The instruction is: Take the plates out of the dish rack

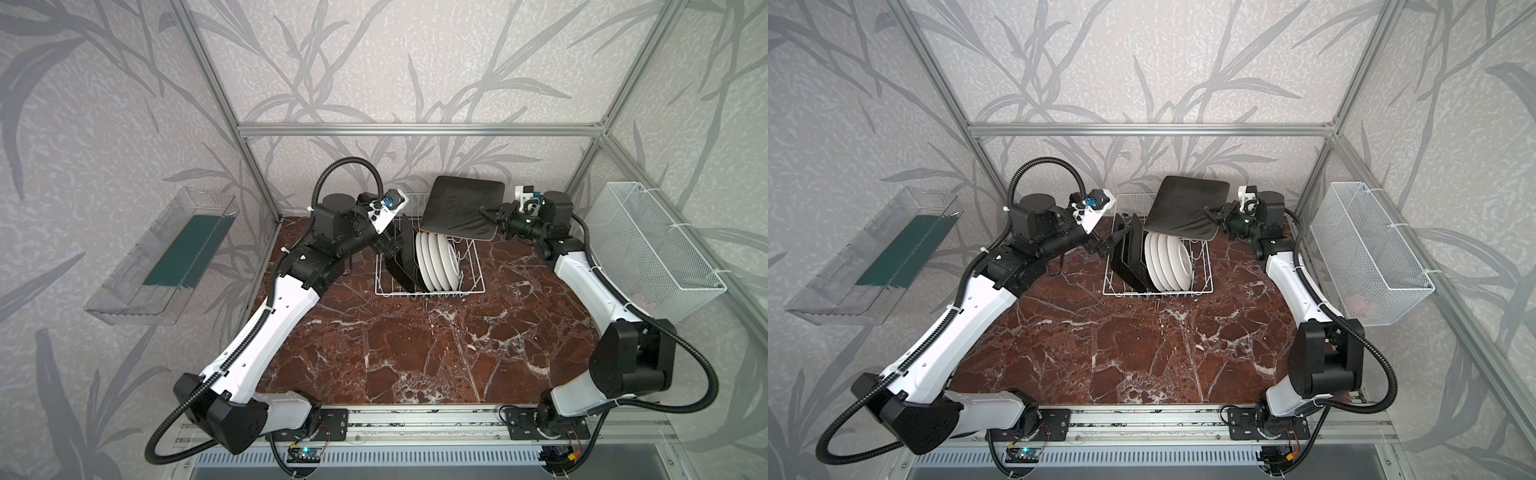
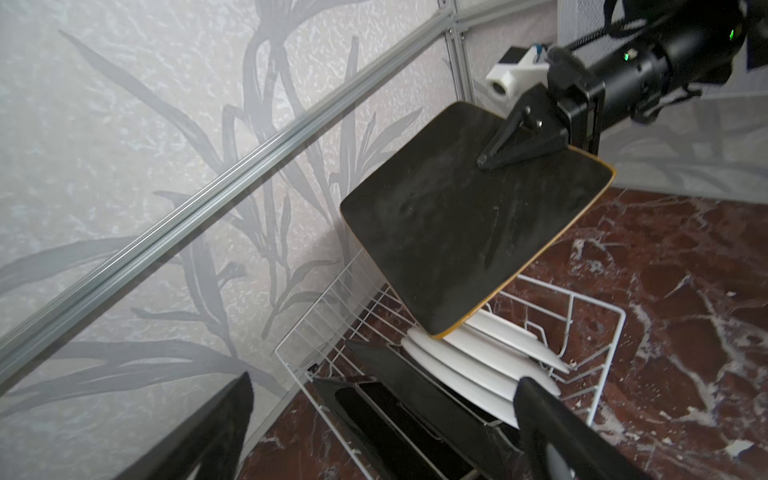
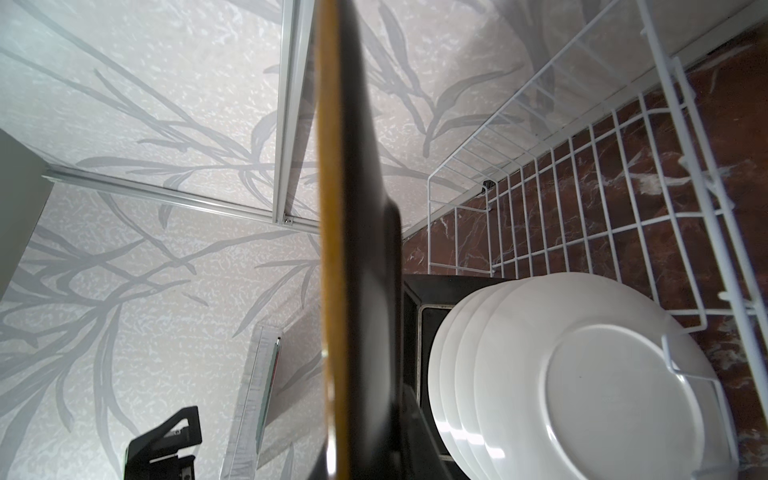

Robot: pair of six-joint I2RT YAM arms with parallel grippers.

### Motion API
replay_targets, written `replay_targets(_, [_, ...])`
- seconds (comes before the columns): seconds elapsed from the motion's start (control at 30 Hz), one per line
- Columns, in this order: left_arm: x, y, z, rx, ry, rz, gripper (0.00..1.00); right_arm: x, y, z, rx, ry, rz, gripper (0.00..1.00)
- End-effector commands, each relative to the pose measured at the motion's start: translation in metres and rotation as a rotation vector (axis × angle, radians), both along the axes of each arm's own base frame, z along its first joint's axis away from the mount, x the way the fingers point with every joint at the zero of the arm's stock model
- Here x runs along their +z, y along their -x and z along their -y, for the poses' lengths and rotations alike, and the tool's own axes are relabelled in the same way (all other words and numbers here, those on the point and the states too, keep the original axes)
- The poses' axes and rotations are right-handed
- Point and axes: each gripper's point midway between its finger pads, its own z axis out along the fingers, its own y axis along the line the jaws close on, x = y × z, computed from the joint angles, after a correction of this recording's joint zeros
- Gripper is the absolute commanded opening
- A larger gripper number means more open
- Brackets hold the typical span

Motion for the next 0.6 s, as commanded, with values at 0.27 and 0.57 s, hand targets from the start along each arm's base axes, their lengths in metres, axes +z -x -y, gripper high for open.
replay_targets(0.27, [-0.038, -0.022, 0.022, -0.171, 0.388, -0.594, 0.94, 0.091, 0.047, -0.017, 0.166, 0.015, 0.490, 0.00])
replay_targets(0.57, [-0.039, -0.044, 0.050, -0.313, 0.556, -0.707, 0.88, 0.090, 0.056, -0.038, 0.240, 0.009, 0.558, 0.00])
